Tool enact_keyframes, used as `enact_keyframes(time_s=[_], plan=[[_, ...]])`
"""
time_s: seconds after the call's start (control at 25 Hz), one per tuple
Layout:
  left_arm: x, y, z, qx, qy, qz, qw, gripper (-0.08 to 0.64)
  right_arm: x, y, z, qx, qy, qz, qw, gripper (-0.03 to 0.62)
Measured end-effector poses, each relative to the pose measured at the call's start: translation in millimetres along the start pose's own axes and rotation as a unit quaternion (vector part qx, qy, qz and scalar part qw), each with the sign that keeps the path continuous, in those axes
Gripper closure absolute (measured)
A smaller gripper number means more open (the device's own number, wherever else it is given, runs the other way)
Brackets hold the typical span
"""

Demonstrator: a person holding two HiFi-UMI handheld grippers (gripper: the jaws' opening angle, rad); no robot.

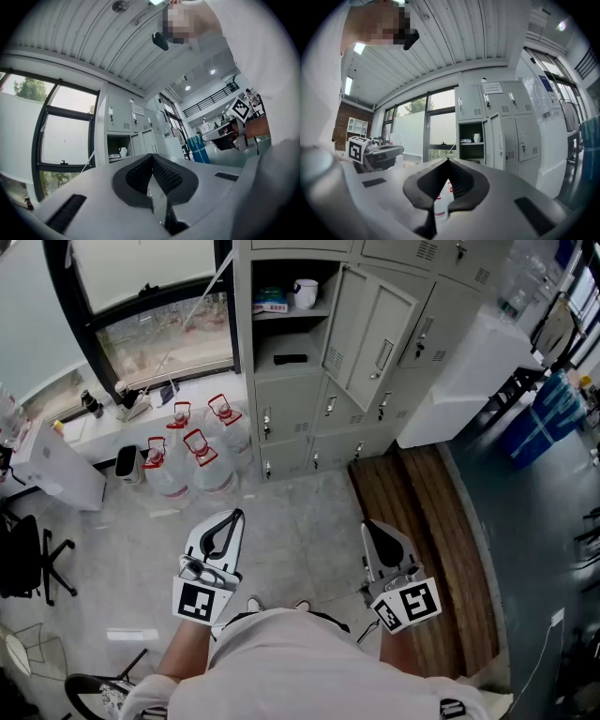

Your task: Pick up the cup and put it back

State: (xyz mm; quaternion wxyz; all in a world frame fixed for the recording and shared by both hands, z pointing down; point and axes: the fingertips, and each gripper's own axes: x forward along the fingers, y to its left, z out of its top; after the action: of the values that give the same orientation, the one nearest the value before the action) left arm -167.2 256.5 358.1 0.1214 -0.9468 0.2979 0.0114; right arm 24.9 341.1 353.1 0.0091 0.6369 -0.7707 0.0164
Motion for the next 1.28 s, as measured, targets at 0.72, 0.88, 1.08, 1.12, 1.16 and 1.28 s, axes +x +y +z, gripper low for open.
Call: enact_keyframes(time_s=[0.72,0.88,1.08,1.12,1.16,1.28], plan=[[20.9,-10.7,-25.4,0.004,0.038,0.030,0.9988,0.540,25.3,-38.7,-38.5,0.081,0.005,0.046,0.996,0.575],[59.0,-1.8,-37.4,-0.001,0.030,0.014,0.9995,0.539,50.3,-53.6,-41.3,0.073,0.009,0.047,0.996,0.575],[119.9,25.2,-56.5,-0.010,0.026,-0.011,0.9996,0.540,96.8,-89.5,-48.1,0.075,0.027,0.023,0.997,0.575],[133.0,35.2,-58.5,-0.013,0.024,-0.014,0.9995,0.539,109.3,-95.6,-44.7,0.073,0.029,0.021,0.997,0.575],[145.9,46.0,-59.8,-0.014,0.020,-0.017,0.9995,0.539,122.4,-101.0,-39.9,0.069,0.030,0.019,0.997,0.575],[180.6,80.6,-63.4,-0.019,0.007,-0.025,0.9995,0.540,165.5,-114.7,-26.3,0.054,0.031,0.012,0.998,0.575]])
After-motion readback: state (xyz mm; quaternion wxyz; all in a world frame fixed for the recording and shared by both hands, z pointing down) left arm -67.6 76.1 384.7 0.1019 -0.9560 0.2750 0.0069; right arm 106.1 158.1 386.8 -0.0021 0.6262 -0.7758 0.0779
